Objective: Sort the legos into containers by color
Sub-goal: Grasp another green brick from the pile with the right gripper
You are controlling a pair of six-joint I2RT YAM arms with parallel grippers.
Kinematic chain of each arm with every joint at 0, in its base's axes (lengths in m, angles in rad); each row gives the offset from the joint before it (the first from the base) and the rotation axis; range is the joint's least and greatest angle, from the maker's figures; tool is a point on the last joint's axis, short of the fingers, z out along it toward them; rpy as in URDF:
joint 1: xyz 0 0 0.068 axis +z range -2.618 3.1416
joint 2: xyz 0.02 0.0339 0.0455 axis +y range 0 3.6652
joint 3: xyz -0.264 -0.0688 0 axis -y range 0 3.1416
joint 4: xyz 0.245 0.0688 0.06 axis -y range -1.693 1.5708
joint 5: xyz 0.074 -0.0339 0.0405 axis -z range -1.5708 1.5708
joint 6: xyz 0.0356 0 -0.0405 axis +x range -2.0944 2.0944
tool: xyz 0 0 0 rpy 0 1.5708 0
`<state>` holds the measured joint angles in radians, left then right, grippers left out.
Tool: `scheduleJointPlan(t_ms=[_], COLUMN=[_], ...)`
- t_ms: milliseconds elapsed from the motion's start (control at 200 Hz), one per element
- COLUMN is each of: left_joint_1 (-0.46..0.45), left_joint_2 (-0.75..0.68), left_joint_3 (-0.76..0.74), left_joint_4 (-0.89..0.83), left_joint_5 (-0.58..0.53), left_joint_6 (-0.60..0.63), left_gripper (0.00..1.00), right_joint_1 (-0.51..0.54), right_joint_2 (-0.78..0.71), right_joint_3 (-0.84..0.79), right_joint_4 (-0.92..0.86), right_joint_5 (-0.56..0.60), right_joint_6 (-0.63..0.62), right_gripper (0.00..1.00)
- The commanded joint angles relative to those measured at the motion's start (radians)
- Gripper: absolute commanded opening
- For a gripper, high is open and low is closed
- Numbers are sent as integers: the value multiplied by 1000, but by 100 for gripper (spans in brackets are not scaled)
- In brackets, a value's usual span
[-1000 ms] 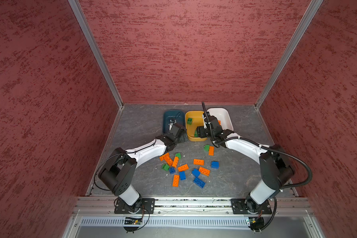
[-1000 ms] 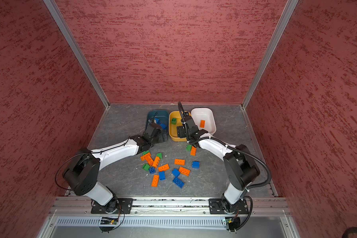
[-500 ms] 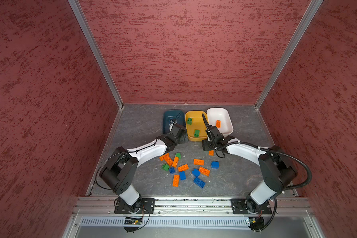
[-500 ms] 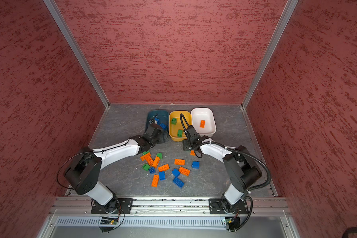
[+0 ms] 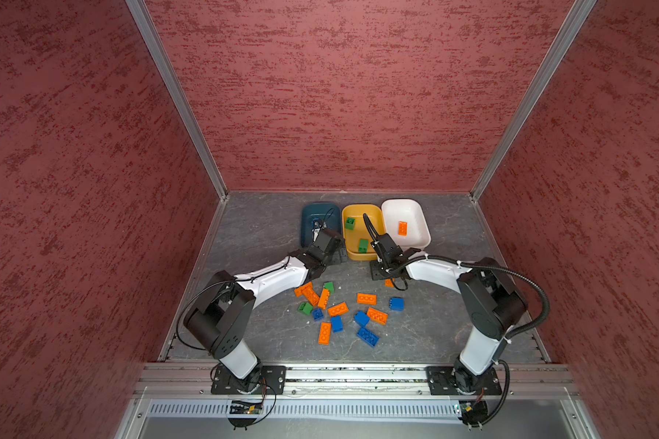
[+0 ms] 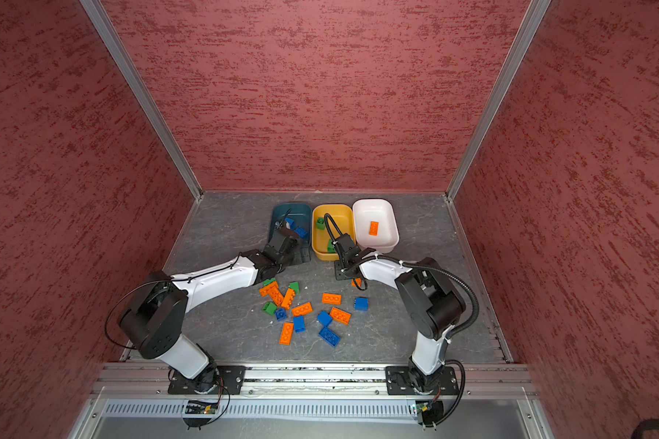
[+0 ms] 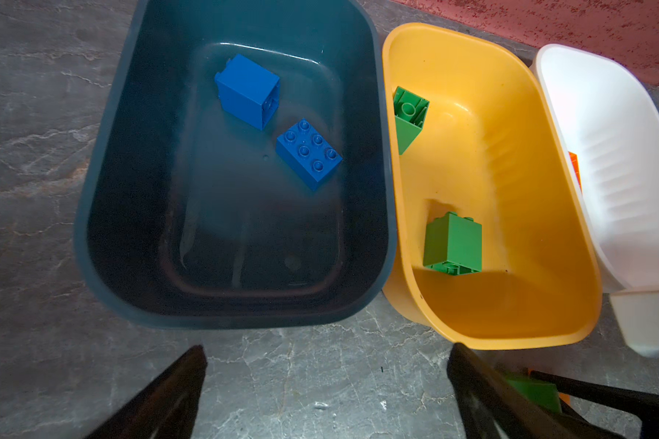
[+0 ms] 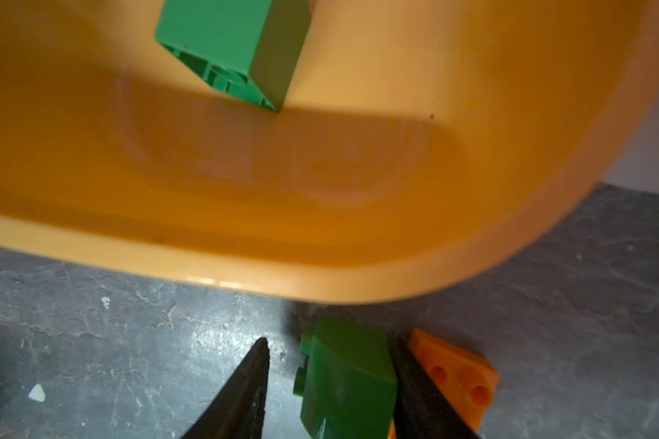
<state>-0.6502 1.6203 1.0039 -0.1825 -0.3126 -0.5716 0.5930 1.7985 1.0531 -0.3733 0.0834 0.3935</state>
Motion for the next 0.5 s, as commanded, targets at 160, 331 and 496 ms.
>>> scheduleJointPlan(t_ms=[160,331,496], left_joint_1=[2,2,0], left_joint_2=[15,12,1], left_joint_3=[7,7,8], left_joint_4=[1,0,-12], left_joint_5=[0,-1,1], left_joint_6=[-5,-5,3], left_gripper=[100,100,100], right_joint_1=[32,45,46], right_joint_2=[59,42,-76], right_joint_3=[54,52,14], right_joint_4=[-58,-85,-6], right_joint_5=[82,129,84], right_joint_6=[-23,-44,-116], right_gripper=[50,34,28])
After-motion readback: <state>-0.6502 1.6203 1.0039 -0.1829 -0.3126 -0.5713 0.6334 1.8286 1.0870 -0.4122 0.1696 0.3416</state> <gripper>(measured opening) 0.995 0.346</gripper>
